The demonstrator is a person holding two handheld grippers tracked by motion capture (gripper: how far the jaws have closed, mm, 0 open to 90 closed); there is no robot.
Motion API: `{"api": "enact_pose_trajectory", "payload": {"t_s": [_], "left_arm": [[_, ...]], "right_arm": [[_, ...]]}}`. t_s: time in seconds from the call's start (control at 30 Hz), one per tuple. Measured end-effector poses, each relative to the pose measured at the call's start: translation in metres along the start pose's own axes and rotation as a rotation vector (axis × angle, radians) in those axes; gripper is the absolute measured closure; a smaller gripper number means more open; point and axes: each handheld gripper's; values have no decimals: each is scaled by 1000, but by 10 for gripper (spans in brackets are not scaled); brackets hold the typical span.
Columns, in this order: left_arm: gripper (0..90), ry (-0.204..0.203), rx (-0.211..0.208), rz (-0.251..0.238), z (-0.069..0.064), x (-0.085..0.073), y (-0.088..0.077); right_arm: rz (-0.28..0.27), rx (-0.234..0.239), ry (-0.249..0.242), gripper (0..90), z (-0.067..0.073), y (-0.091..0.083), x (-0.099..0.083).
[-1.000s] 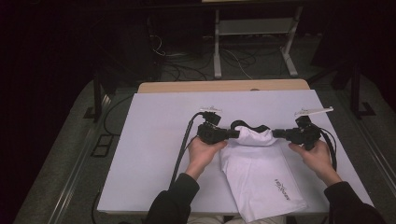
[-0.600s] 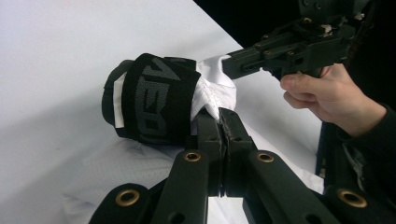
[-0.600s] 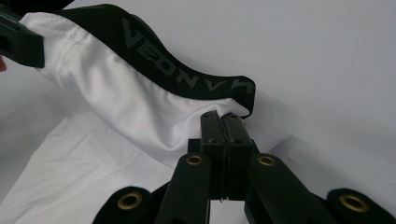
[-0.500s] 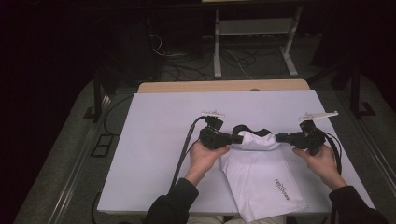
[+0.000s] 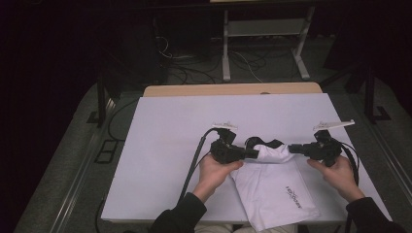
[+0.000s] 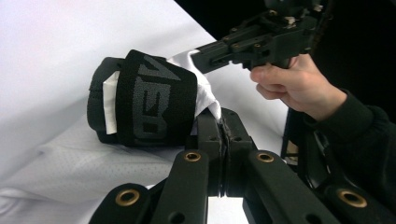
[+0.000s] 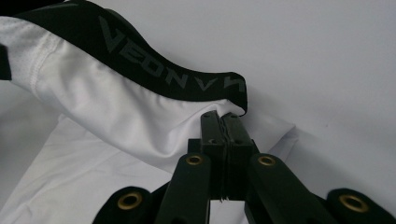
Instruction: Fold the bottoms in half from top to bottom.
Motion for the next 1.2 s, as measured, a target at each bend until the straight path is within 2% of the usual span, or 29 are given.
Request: {"api": "enact_pose_trajectory", "payload": {"t_s": [0.2, 0.53, 0.83, 0.93, 1.2], "left_arm": [[875, -7, -31, 2, -4, -13, 7], [875, -47, -60, -34, -2, -36, 10], [875, -44, -62, -38, -7, -53, 15], [875, -31, -48, -25, -10, -57, 17], [875, -30, -39, -13, -12, -67, 20]], "right_arm": [[13, 2, 0, 878, 0, -2, -5], [30, 10, -6, 878, 2, -5, -13], [43, 23, -13, 878, 6, -8, -19], [46, 26, -11, 878, 6, -9, -21], [65, 38, -8, 877, 6, -8, -25]]}}
Point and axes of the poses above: each handheld gripper's, and its own axes: y roughly forward along the jaws, x roughly out of its top, z roughly to its left, and after that the axes turned 9 degrees about -x, right-handed
